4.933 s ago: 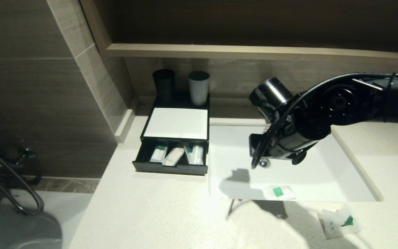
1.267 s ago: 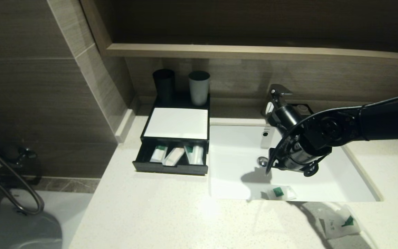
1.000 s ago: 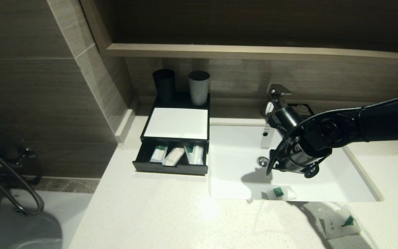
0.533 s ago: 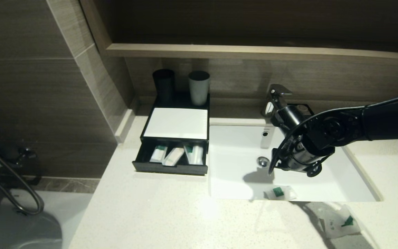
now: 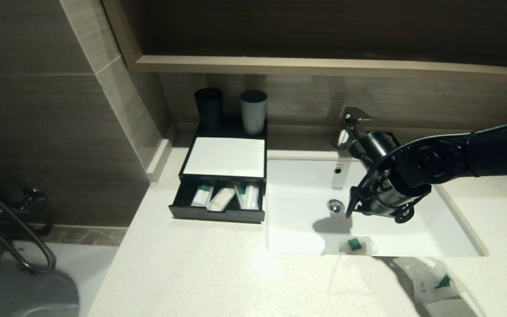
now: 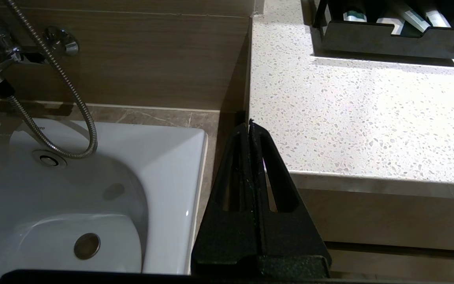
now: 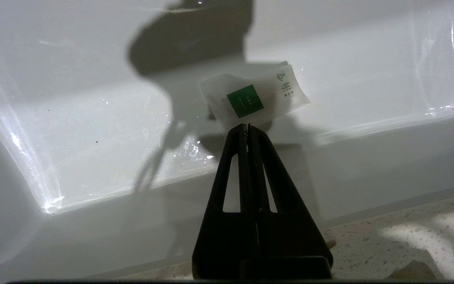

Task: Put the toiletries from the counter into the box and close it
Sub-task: Pick up the bathroom toiletry

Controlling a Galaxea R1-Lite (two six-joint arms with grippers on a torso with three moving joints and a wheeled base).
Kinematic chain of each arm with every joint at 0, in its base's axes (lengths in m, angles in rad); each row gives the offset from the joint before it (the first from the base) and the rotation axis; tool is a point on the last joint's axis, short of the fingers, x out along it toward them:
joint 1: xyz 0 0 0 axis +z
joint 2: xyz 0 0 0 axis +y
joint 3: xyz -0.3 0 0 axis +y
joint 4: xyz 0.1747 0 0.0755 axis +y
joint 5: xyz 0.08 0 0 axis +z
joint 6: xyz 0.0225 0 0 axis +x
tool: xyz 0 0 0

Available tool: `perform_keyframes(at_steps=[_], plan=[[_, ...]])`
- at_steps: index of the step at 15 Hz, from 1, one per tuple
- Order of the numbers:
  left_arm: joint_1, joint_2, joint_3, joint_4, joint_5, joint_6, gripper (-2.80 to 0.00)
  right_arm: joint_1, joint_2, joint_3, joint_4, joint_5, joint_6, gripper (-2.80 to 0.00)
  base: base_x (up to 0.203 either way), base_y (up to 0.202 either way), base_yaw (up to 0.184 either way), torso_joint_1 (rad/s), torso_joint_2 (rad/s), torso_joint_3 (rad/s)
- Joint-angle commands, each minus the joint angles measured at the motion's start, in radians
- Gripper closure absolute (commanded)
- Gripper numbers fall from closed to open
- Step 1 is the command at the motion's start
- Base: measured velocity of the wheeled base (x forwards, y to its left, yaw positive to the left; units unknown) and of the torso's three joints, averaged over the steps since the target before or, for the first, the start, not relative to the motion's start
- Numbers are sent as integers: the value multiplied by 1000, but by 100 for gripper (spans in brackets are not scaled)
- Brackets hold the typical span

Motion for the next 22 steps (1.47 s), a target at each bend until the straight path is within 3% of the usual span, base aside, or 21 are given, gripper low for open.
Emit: perform_keyframes(at_steps=[1, 3, 4, 22], plan=[[0, 0, 0, 0, 1, 0, 0, 0, 11, 0, 1, -2, 4, 0, 0, 0, 0, 0, 0, 0], [0, 0, 0, 0, 1, 0, 0, 0, 18, 3, -1, 0, 5, 0, 0, 0, 0, 0, 0, 0], [0, 0, 0, 0, 1, 0, 0, 2, 21, 1, -2, 0, 5, -280, 0, 0, 0, 0, 0, 0], [0, 0, 0, 0, 1, 0, 0, 2, 66, -14, -3, 3, -9, -280, 0, 0, 0, 0, 0, 0]])
